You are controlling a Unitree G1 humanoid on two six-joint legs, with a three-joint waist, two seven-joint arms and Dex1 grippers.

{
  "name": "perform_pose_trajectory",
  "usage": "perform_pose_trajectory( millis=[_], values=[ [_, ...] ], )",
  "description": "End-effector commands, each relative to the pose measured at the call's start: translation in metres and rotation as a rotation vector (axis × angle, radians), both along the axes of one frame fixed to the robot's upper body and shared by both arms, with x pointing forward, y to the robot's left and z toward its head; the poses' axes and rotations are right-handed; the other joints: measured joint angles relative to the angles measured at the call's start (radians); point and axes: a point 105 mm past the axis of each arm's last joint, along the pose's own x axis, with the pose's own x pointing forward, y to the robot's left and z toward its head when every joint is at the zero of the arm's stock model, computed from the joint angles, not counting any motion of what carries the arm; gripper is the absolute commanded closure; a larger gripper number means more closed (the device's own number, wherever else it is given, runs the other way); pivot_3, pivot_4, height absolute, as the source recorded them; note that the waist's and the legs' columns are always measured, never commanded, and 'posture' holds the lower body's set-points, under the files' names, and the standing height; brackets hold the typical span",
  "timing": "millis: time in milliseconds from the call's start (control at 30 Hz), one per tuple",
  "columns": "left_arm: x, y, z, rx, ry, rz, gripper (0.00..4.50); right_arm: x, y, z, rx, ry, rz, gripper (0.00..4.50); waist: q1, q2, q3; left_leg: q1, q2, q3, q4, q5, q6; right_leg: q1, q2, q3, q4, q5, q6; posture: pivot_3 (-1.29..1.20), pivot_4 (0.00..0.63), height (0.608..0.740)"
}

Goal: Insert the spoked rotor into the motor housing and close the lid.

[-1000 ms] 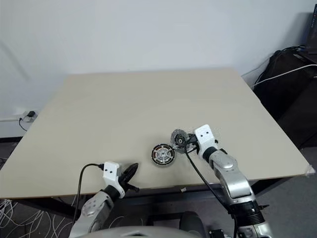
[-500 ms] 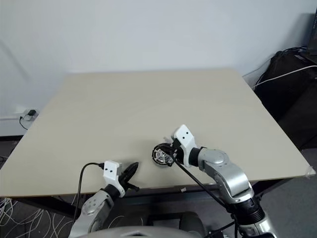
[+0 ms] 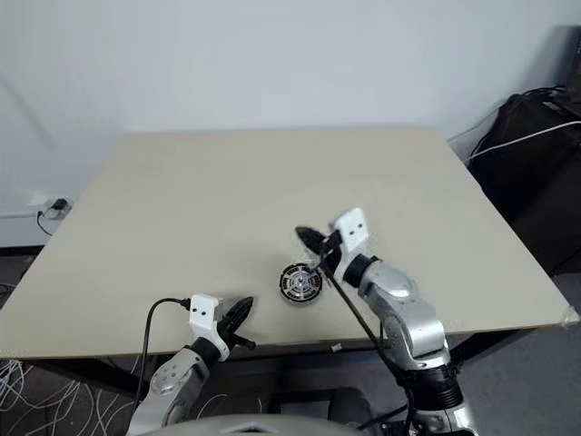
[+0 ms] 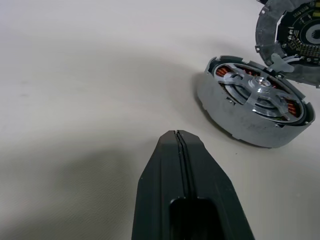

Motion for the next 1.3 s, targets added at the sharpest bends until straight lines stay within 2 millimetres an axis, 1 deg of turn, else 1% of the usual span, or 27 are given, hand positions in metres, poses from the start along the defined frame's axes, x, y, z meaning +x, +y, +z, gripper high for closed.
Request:
perform_pose_trajectory(
  millis=[33, 133, 233, 333, 400, 533, 767, 867, 933, 1167, 1233, 1300],
  values=[
    [0.006, -0.003, 0.012, -0.008, -0.052, -0.01, 4.5, 0.0, -0.017, -0.011, -0.138, 0.001, -0.053, 4.49, 0.001, 0.0, 0.0, 0.0, 0.0, 0.0, 0.0, 0.0, 0.0, 0.0, 0.0, 0.0, 0.0, 0.001, -0.002, 0.0, 0.0, 0.74],
    [0.006, -0.004, 0.015, -0.008, -0.055, -0.011, 4.5, -0.009, -0.02, -0.03, -0.262, 0.059, -0.02, 4.49, 0.001, 0.0, 0.0, 0.0, 0.0, 0.0, 0.0, 0.0, 0.0, 0.0, 0.0, 0.0, 0.0, 0.001, -0.004, 0.0, 0.0, 0.74],
    [0.006, -0.005, 0.019, -0.007, -0.059, -0.014, 4.5, -0.028, -0.016, -0.048, -0.345, 0.144, 0.099, 4.49, -0.001, 0.0, 0.0, 0.0, 0.001, 0.0, 0.0, 0.0, 0.0, -0.001, 0.0, 0.0, 0.001, 0.0, -0.006, 0.0, 0.0, 0.74],
    [0.006, -0.005, 0.021, -0.006, -0.06, -0.015, 4.5, -0.041, -0.01, -0.053, -0.351, 0.191, 0.181, 4.49, -0.001, 0.0, 0.0, 0.0, 0.001, 0.0, 0.0, 0.0, 0.0, 0.0, 0.0, 0.0, 0.001, -0.004, -0.002, 0.0, 0.0, 0.74],
    [0.006, -0.005, 0.023, -0.005, -0.059, -0.016, 4.5, -0.043, -0.007, -0.052, -0.332, 0.201, 0.198, 4.49, -0.001, 0.0, 0.0, 0.0, 0.001, 0.0, 0.0, 0.0, 0.0, 0.0, 0.0, 0.0, 0.001, -0.004, -0.002, 0.0, 0.0, 0.74],
    [0.006, -0.005, 0.024, -0.004, -0.058, -0.014, 4.5, -0.042, -0.006, -0.05, -0.324, 0.203, 0.197, 4.49, 0.001, -0.001, 0.001, 0.0, 0.001, 0.0, 0.001, 0.0, 0.0, 0.001, 0.0, 0.0, 0.001, -0.004, -0.001, 0.0, 0.0, 0.74],
    [0.006, -0.001, 0.019, 0.001, -0.05, -0.006, 4.5, -0.041, -0.001, -0.048, -0.292, 0.194, 0.207, 4.49, 0.002, -0.001, 0.001, 0.0, 0.001, 0.0, 0.002, 0.0, 0.0, 0.0, 0.0, 0.0, 0.001, -0.003, -0.001, 0.0, 0.0, 0.74],
    [0.006, 0.0, 0.016, 0.001, -0.047, -0.005, 4.5, -0.049, 0.006, -0.036, -0.196, 0.18, 0.279, 4.49, 0.003, -0.001, 0.001, 0.0, 0.001, 0.0, 0.002, 0.0, 0.0, 0.0, 0.0, 0.0, 0.001, -0.003, -0.001, 0.0, 0.0, 0.74],
    [0.006, -0.001, 0.015, 0.0, -0.046, -0.007, 4.5, -0.05, 0.006, -0.032, -0.164, 0.176, 0.284, 4.49, 0.004, -0.001, 0.001, 0.0, 0.001, 0.0, 0.002, 0.0, 0.0, 0.0, 0.0, 0.0, 0.0, -0.003, -0.001, 0.0, 0.0, 0.74],
    [0.005, -0.002, 0.014, -0.003, -0.045, -0.017, 4.5, -0.048, 0.002, -0.038, -0.196, 0.183, 0.25, 4.49, 0.006, -0.001, 0.001, 0.0, 0.001, 0.0, 0.002, 0.0, 0.0, 0.001, 0.0, 0.0, 0.001, -0.004, -0.001, 0.0, 0.0, 0.74],
    [0.005, -0.003, 0.013, -0.003, -0.044, -0.018, 4.5, -0.047, 0.003, -0.035, -0.16, 0.166, 0.254, 4.49, 0.006, -0.001, 0.001, 0.0, 0.001, 0.0, 0.002, 0.0, 0.0, 0.001, 0.0, 0.0, 0.001, -0.004, -0.001, 0.0, 0.0, 0.74],
    [0.005, -0.002, 0.014, -0.002, -0.044, -0.016, 4.5, -0.042, 0.002, -0.025, -0.09, 0.13, 0.225, 4.49, 0.005, -0.001, 0.001, 0.0, 0.001, 0.0, 0.002, 0.0, 0.0, 0.001, 0.0, 0.0, 0.001, -0.003, 0.0, 0.0, 0.0, 0.74]
  ],
)
